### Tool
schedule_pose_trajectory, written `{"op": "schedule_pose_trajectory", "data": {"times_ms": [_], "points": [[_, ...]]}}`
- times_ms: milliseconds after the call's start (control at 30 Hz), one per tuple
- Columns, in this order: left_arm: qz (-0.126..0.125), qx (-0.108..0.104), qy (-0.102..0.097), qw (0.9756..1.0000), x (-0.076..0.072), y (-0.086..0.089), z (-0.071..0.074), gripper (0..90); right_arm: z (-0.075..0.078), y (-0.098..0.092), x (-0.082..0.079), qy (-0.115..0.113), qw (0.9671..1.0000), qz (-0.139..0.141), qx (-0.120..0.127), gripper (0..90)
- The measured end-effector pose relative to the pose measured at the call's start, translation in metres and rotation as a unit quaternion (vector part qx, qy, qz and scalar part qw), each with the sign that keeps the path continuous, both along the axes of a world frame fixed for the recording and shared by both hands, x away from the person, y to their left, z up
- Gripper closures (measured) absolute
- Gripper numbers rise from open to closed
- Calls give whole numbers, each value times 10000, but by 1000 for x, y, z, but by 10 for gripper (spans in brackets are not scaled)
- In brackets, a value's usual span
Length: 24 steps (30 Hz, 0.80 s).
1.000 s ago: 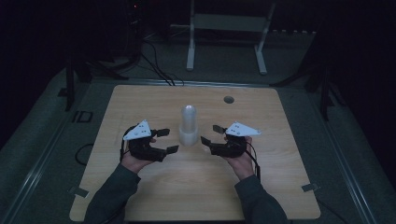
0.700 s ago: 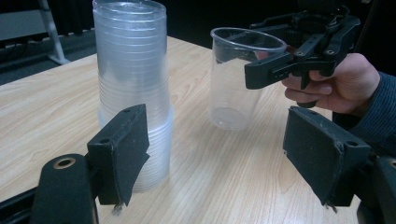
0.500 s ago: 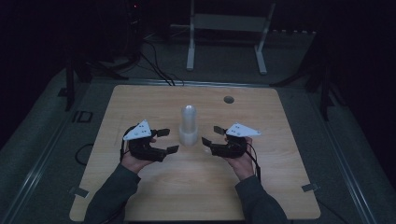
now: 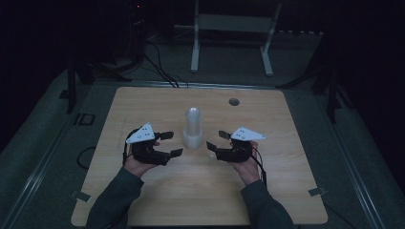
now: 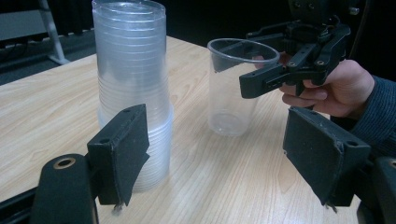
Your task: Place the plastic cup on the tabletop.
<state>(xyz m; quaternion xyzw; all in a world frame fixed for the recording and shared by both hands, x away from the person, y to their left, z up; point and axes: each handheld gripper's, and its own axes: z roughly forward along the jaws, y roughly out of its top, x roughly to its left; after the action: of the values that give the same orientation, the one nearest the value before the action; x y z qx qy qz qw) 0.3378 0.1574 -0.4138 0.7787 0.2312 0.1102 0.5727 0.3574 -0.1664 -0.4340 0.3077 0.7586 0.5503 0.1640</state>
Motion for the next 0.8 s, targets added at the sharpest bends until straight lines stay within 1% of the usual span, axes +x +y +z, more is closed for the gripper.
{"op": "schedule_pose_trajectory", "data": {"times_ms": [800], "points": [[-6,-3,11,10000,0,-1,-1,226,-12,-3,4,179,9998,-76,-77,289]]}}
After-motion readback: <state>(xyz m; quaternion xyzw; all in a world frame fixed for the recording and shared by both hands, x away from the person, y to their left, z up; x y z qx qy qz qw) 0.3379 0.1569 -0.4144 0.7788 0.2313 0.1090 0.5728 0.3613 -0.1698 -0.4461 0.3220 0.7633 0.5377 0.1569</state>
